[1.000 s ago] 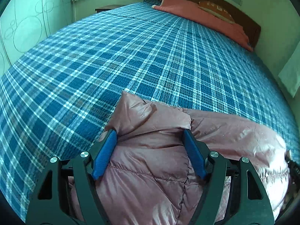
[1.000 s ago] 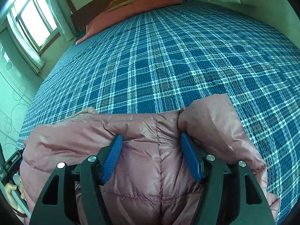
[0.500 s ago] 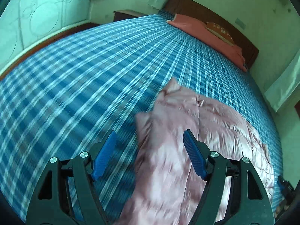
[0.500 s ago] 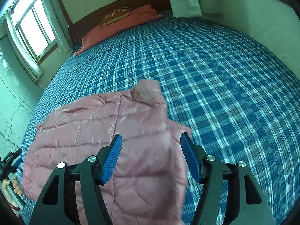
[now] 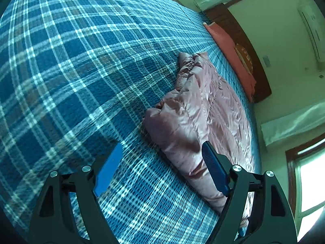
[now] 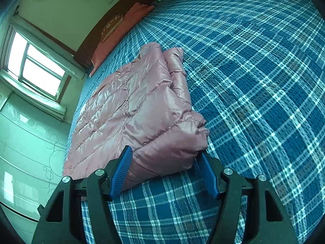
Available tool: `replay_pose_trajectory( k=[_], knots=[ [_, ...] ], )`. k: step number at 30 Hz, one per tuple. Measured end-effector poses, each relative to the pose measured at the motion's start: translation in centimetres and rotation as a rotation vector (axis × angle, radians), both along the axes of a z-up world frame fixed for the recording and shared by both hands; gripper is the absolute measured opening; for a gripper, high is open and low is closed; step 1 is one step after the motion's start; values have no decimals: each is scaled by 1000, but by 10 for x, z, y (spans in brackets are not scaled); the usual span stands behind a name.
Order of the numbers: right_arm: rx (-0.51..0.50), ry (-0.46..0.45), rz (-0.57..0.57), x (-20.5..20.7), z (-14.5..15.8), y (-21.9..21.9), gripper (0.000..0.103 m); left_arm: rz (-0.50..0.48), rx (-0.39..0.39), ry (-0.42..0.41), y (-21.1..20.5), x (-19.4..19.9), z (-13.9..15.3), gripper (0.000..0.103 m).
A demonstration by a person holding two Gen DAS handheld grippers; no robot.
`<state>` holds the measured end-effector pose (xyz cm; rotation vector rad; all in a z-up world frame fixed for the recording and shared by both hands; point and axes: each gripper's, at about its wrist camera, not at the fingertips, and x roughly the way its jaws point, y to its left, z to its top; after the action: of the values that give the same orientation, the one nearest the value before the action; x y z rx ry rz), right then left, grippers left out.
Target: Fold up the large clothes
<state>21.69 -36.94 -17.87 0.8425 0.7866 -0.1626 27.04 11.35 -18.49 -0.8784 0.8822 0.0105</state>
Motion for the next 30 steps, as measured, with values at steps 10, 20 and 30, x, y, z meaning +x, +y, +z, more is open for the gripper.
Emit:
replay_pose_trajectory(
  k=[10,20,30],
  knots=[
    [72,-101,-124,9,-17,-12,74,135,-6,-16,-8,15,5,68],
    [87,-109,-141,-19,-24,0,72,145,-60,-76,-12,9,-8,73],
    [179,-137,-181,11,-25,-15,27,110,-74,-52,-15,41,-11,19]
  ],
)
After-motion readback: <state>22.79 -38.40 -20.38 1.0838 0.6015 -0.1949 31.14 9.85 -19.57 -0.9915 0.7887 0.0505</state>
